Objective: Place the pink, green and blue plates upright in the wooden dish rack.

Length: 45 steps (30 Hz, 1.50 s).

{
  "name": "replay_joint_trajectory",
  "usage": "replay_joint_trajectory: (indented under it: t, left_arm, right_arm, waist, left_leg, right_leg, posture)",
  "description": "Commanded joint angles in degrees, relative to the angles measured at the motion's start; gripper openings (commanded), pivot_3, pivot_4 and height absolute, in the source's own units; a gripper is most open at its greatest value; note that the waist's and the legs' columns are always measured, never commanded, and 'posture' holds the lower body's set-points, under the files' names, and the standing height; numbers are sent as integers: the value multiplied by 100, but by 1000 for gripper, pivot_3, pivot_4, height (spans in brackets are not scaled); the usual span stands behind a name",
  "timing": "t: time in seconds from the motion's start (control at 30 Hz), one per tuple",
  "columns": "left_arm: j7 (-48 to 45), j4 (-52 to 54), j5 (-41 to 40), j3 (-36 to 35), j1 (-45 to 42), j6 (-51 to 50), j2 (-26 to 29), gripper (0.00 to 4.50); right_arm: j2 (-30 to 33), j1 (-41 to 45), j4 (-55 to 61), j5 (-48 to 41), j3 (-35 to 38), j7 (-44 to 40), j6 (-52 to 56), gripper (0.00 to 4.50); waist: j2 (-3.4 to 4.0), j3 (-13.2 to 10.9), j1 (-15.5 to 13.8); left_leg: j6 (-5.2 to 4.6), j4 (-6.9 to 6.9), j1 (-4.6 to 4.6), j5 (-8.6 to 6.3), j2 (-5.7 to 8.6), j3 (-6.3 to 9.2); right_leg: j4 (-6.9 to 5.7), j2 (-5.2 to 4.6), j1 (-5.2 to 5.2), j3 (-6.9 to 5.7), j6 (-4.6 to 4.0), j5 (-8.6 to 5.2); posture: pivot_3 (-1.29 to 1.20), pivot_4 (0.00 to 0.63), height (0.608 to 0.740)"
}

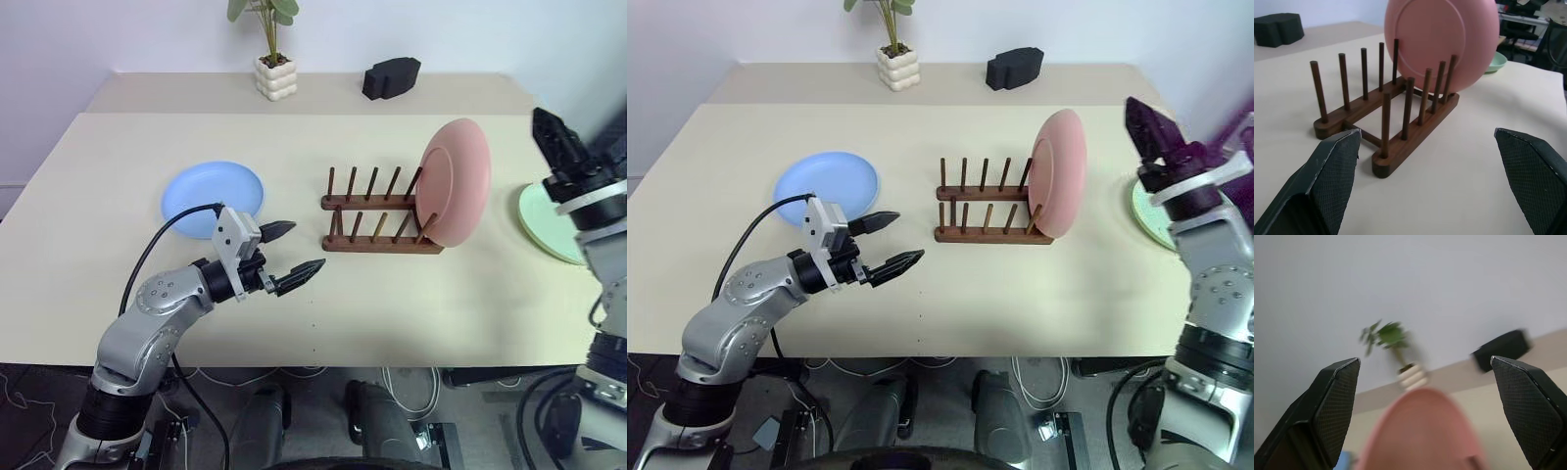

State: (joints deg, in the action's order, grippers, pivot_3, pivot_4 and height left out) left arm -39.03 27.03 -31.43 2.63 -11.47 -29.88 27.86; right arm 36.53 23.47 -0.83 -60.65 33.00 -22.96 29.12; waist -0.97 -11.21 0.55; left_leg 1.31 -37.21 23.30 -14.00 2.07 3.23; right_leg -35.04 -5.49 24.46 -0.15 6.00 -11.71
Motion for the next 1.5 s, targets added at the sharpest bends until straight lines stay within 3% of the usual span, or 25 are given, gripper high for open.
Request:
replay_joint_trajectory:
  t: [0.03, 0.13, 0.23, 0.33, 0.7, 0.8, 1.03, 1.23, 1.5]
  left_arm:
    - [-68, 57, -22, 10, -14, 34, 6, 4500]
    - [-87, 22, -16, 33, -45, 33, -13, 4500]
    - [-132, -21, -10, 77, -88, 11, 5, 4500]
    - [-164, -62, 13, 123, -132, 9, 19, 4500]
    - [-146, -92, 76, 131, -166, 30, -27, 4500]
    - [-135, -55, 76, 109, -132, 28, -28, 4500]
    - [-235, 22, -146, 40, -116, -105, -17, 4500]
    - [-286, -30, -122, 76, -157, -88, -4, 4500]
    - [-302, -110, -6, 127, -201, -20, -21, 4500]
  right_arm:
    - [438, -18, -385, 640, 195, -255, -355, 4351]
    - [896, -190, -1077, 1712, -176, -339, -707, 4351]
    - [1434, -431, -1846, 3202, -1067, -373, -1179, 4351]
    - [1658, -521, -2224, 4152, -1750, -605, -1729, 4351]
    - [1466, 257, -3815, 5483, -2637, -898, -2287, 4351]
    - [1421, 438, -4168, 5632, -2653, -790, -2311, 3504]
    - [1307, 585, -4469, 5809, -2644, -661, -2393, 38]
    - [1274, 547, -4175, 5920, -2500, -243, -2667, 38]
    - [1356, 1185, -2866, 6003, -2049, 602, -3703, 38]
  waist:
    - [0, 0, 3]
    - [2, 1, 8]
    - [2, 2, 8]
    - [7, 4, 22]
    - [22, 9, 16]
    - [22, 9, 12]
    - [22, 9, 16]
    - [21, 10, 20]
    - [33, 7, 55]
  left_leg:
    - [0, 0, -1, 0, 0, -1]
    - [0, 1, -2, 0, 0, -3]
    - [-1, 0, -1, 0, 1, -7]
    - [-1, -1, -2, 0, 2, -8]
    - [-1, -3, -6, 0, 2, -16]
    - [-1, -7, -6, 0, 3, -16]
    - [-1, -8, -6, 0, 4, -14]
    - [-1, -8, -7, 0, 4, -14]
    - [0, -6, -11, 0, 4, -16]
  right_leg:
    - [0, 0, 0, 0, 0, 0]
    - [0, 1, 0, 0, 0, 0]
    - [0, 1, 0, 1, -1, -1]
    - [1, 1, 0, 1, -1, -1]
    - [0, 1, -1, 8, 0, 0]
    - [0, 1, -4, 9, 0, 0]
    - [0, 1, -5, 9, 0, 0]
    - [0, 1, -6, 9, 0, 0]
    - [-4, 2, -5, 11, 1, 1]
  posture:
    - [0, 150, 736]
    - [0, 150, 736]
    - [0, 150, 736]
    - [0, 150, 736]
    - [0, 150, 736]
    - [0, 150, 736]
    - [0, 150, 736]
    - [0, 150, 736]
    - [0, 150, 736]
